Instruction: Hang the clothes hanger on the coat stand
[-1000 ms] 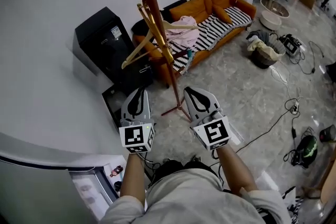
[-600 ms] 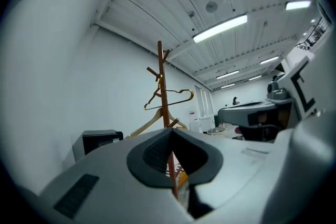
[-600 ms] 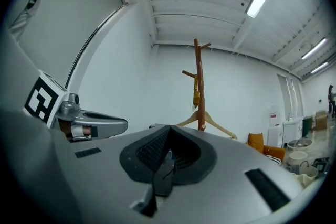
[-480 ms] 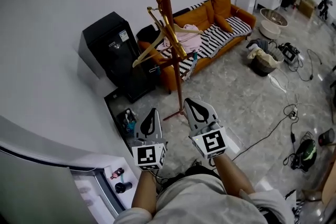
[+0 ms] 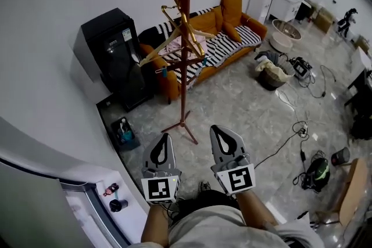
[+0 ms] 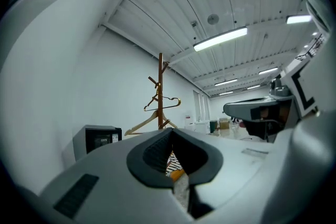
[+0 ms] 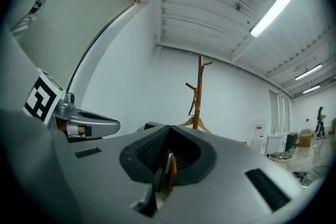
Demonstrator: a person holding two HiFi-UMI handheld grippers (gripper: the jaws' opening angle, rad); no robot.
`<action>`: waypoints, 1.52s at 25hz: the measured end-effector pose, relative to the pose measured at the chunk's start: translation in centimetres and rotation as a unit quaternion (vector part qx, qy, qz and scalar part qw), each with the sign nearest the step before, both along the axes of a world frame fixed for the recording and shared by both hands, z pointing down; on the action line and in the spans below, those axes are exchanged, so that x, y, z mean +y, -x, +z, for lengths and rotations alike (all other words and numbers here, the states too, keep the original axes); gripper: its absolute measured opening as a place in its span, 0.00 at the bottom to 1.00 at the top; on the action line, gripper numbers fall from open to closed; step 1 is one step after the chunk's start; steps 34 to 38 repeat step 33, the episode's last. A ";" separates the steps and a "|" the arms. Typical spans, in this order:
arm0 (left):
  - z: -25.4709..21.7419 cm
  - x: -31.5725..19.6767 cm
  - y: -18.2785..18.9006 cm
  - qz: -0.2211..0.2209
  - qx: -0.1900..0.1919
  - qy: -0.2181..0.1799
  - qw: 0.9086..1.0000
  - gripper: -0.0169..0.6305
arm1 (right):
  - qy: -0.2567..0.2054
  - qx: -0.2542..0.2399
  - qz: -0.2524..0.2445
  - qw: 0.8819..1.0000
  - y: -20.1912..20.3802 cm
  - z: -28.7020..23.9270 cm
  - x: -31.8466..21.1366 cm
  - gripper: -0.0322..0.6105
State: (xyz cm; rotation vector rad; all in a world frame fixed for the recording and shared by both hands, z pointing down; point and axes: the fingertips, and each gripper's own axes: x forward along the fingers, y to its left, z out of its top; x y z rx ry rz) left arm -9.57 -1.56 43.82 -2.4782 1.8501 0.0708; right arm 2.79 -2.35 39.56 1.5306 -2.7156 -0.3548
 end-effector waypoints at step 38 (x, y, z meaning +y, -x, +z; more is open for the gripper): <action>-2.9 0.5 -9.2 0.012 -0.022 -0.013 1.000 0.04 | -0.029 -0.025 -0.023 0.999 -6.9 -3.0 0.1 0.06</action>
